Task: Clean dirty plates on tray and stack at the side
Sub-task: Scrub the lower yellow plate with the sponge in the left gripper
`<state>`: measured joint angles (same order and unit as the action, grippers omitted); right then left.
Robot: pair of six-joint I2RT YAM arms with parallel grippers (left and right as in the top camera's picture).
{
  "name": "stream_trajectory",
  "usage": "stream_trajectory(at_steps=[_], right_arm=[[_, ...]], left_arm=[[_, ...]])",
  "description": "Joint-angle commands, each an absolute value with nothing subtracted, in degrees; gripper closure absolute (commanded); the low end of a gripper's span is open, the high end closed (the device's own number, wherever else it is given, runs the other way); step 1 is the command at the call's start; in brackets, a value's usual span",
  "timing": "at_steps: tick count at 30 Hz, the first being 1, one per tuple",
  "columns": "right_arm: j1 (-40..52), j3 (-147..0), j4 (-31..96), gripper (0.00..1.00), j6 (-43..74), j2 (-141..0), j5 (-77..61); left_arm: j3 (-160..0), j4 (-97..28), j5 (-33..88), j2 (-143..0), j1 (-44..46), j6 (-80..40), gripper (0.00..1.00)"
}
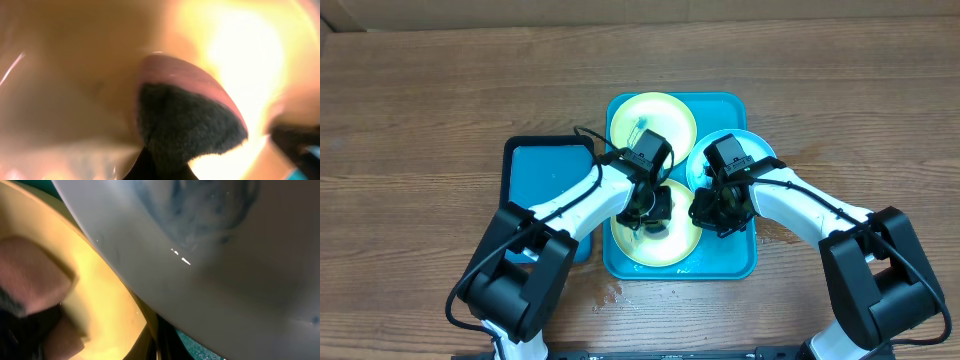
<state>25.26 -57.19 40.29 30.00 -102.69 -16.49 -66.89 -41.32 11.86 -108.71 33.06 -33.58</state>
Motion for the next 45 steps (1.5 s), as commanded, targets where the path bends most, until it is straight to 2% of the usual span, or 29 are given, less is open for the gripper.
stream_trajectory(at_steps=[1, 6, 10, 14, 16, 23, 27, 31, 37, 40, 45], right_arm=[[24.3, -55.5, 39.5, 0.96, 31.6, -105.0, -10.5], [24.3, -55.5, 39.6, 0.96, 31.6, -105.0, -10.5], [24.3, -55.5, 39.6, 0.96, 31.6, -105.0, -10.6], [24.3, -55.5, 39.6, 0.96, 31.6, -105.0, -10.6], [24.3, -55.5, 39.8, 0.96, 31.6, -105.0, -10.6], [24.3, -55.5, 39.9, 0.96, 31.6, -105.0, -10.5], [24.3, -55.5, 39.9, 0.96, 31.6, -105.0, -10.5], [24.3, -55.5, 39.9, 0.96, 31.6, -105.0, -10.5], [24.3, -55.5, 39.9, 0.96, 31.6, -105.0, -10.5], [24.3, -55.5, 39.9, 0.96, 31.6, -105.0, -10.6], [24.3, -55.5, 39.9, 0.96, 31.6, -105.0, -10.6]], left_arm=[[-66.9, -46.0, -1.3, -109.4, 33.3, -35.2, 0.96], [-66.9, -49.3, -17.6, -109.4, 33.4, -33.8, 0.96], [-66.9, -49.3, -18.9, -109.4, 33.3, -31.7, 0.96], [-66.9, -42.7, -17.9, -109.4, 33.4, -31.7, 0.96], [-66.9, -37.4, -12.4, -109.4, 33.4, -31.7, 0.92], [-66.9, -28.3, 11.6, -109.4, 33.6, -34.2, 0.96], [-66.9, -31.1, 14.3, -109.4, 33.8, -34.2, 0.96], [-66.9, -39.2, 9.9, -109.4, 33.8, -29.5, 0.96], [-66.3, -48.7, -10.0, -109.4, 33.8, -28.1, 0.96], [-64.2, -45.9, -15.7, -109.4, 33.8, -28.1, 0.96], [-59.2, -36.9, -17.6, -109.4, 33.7, -27.9, 0.96]])
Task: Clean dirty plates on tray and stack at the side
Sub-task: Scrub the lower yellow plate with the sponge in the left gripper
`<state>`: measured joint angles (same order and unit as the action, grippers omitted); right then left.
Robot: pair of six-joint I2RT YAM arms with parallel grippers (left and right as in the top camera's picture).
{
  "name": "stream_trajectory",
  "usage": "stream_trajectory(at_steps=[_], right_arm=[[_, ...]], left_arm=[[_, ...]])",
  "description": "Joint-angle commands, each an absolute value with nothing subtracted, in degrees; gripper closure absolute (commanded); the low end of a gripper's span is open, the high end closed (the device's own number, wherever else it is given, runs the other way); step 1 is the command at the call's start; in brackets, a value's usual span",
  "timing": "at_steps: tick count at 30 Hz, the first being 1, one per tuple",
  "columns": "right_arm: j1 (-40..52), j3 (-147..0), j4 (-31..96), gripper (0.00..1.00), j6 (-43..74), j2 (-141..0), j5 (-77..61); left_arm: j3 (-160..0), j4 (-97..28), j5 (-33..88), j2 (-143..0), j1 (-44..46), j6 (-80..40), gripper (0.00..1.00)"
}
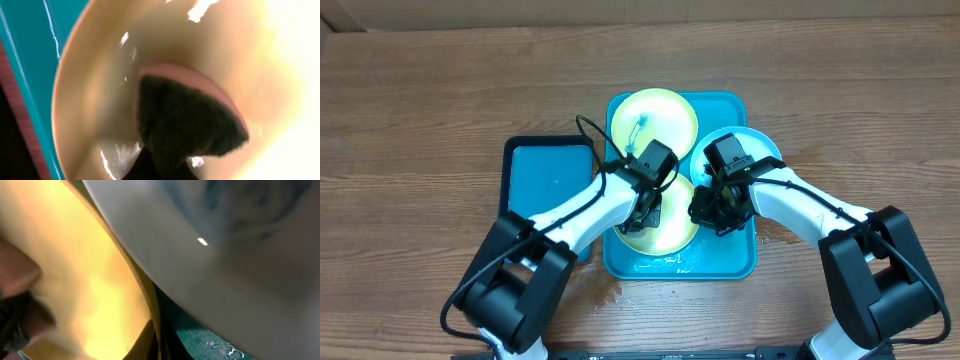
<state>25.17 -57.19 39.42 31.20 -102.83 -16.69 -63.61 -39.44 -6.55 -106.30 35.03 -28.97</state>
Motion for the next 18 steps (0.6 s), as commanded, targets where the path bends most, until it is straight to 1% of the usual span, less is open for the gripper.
stream_trajectory(at_steps=[1, 4, 8, 12, 14, 17, 18], right_arm=[[24.3, -55.5, 39.9, 0.96, 31.6, -105.0, -10.6], [24.3, -55.5, 39.9, 0.96, 31.6, -105.0, -10.6], [24.3, -55.5, 40.2, 0.96, 31.6, -105.0, -10.6], [24.3, -55.5, 40.6, 0.96, 31.6, -105.0, -10.6], [24.3, -55.5, 40.8, 0.96, 31.6, -105.0, -10.5], [24.3, -55.5, 40.8, 0.96, 31.6, -105.0, -10.5], [24.3, -55.5, 40.8, 0.96, 31.6, -105.0, -10.5]], left_arm=[[-59.2, -36.4, -18.5, -109.4, 33.6, -27.9, 0.96], [-59.8, -36.2, -21.2, -109.4, 32.8, -29.1, 0.96], [-60.3, -37.8, -20.9, -109.4, 30.7, -32.4, 0.96], [-60.5, -38.8, -20.3, -109.4, 28.9, -32.8, 0.96], [-61.0, -38.6, -16.3, -109.4, 28.4, -32.7, 0.96], [-61.5, -36.0, -4.3, -109.4, 28.4, -28.7, 0.96], [-61.5, -35.5, -2.0, -109.4, 28.5, -27.2, 0.96]])
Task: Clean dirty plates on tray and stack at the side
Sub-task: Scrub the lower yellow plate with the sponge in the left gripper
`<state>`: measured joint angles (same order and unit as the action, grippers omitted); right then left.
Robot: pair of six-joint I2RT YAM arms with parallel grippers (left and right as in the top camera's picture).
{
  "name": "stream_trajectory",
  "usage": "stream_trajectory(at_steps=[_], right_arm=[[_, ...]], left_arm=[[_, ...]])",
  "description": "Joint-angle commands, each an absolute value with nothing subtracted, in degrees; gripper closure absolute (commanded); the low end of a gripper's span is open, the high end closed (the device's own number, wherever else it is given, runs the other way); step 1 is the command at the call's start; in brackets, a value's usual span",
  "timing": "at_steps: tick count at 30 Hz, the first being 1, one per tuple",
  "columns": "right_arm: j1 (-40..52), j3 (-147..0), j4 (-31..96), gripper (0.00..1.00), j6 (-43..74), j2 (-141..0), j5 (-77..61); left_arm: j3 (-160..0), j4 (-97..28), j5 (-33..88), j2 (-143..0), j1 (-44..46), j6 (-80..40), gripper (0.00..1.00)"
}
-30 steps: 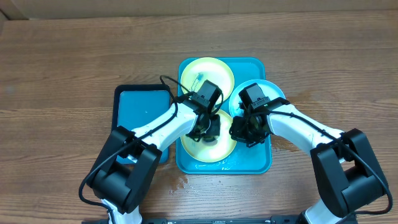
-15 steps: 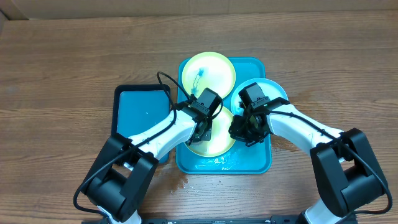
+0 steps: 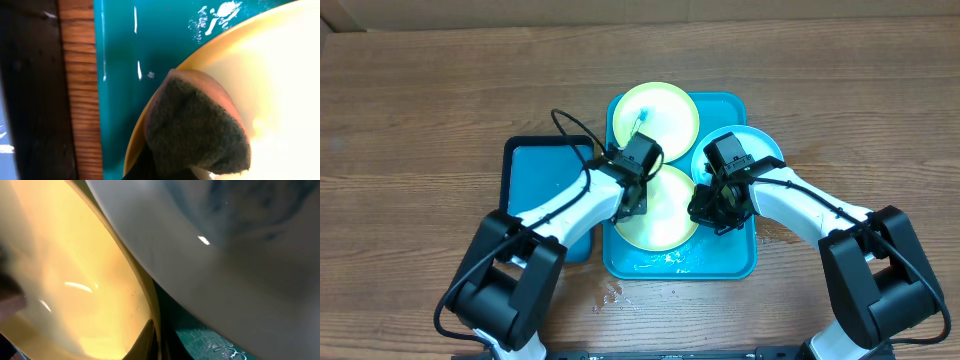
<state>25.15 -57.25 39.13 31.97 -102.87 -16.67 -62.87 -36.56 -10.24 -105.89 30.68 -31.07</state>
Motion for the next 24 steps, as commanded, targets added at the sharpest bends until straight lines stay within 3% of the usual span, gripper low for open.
stream_trajectory(at_steps=[1, 13, 20, 24], right_arm=[[24.3, -55.5, 40.8, 0.96, 31.6, -105.0, -10.5], [24.3, -55.5, 41.0, 0.96, 31.6, -105.0, -10.5], [24.3, -55.5, 41.2, 0.96, 31.5, -105.0, -10.5], [24.3, -55.5, 41.3, 0.96, 31.6, -105.0, -10.5]], left_arm=[[-61.6, -35.3, -0.9, -109.4, 28.5, -26.8, 0.96], [-62.6, -30.8, 14.2, -109.4, 28.6, -15.5, 0.96], [-62.6, -24.6, 28.2, -109.4, 30.1, -20.0, 0.93], [-62.6, -24.4, 29.7, -109.4, 32.1, -23.0, 0.93]])
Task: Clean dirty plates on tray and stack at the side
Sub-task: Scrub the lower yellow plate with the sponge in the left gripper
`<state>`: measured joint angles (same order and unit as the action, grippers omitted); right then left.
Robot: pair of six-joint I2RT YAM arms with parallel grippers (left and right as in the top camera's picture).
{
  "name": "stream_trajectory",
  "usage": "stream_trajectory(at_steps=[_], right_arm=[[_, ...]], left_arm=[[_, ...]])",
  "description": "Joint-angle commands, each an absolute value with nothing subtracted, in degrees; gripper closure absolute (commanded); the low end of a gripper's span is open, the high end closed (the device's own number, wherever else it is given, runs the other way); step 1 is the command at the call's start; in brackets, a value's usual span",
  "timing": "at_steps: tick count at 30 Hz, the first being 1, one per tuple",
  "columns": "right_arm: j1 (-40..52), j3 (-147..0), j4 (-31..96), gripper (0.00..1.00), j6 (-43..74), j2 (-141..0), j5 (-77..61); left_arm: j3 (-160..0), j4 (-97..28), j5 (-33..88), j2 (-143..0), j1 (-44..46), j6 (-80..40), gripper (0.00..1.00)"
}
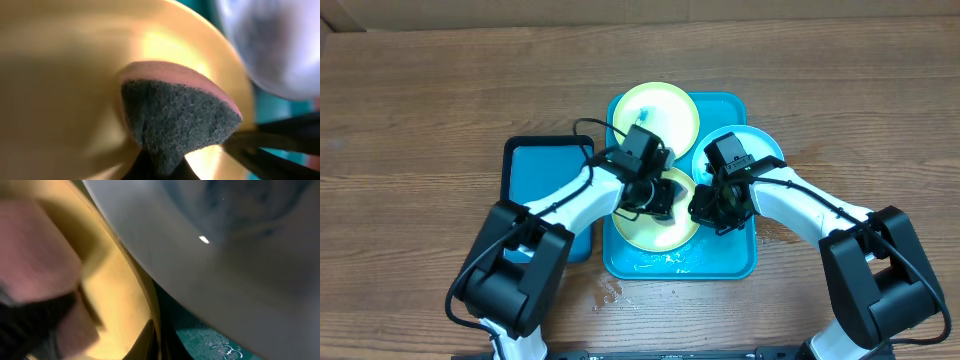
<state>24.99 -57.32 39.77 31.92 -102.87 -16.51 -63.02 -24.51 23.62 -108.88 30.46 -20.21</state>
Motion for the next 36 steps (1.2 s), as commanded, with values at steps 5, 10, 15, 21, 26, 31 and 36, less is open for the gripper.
stream_trajectory(at_steps=[5, 10, 15, 21, 26, 31, 36], right_arm=[[24.3, -55.5, 41.3, 0.96, 31.5, -105.0, -10.5], [24.3, -55.5, 41.5, 0.96, 31.5, -105.0, -10.5], [24.3, -55.5, 41.6, 0.96, 31.5, -105.0, -10.5], [24.3, -55.5, 41.6, 0.96, 31.6, -105.0, -10.3], [24.3, -55.5, 41.6, 0.96, 31.5, -105.0, -10.3], [24.3, -55.5, 41.7, 0.96, 31.5, -105.0, -10.3], [24.3, -55.5, 41.6, 0.96, 31.5, -105.0, -10.3]], left_arm=[[-62.6, -26.6, 25.6, -109.4, 34.0, -25.6, 0.96], [-63.0, -33.2, 16.8, -109.4, 33.4, -30.8, 0.96], [-65.8, -42.5, 0.1, -109.4, 32.5, -32.1, 0.96], [-65.7, -44.9, -17.6, -109.4, 33.1, -30.2, 0.96], [-65.7, -44.3, -29.8, -109.4, 33.3, -30.2, 0.96], [-65.7, -40.4, -29.4, -109.4, 33.3, -29.8, 0.96], [-65.7, -34.2, -11.0, -109.4, 33.3, -29.7, 0.96]])
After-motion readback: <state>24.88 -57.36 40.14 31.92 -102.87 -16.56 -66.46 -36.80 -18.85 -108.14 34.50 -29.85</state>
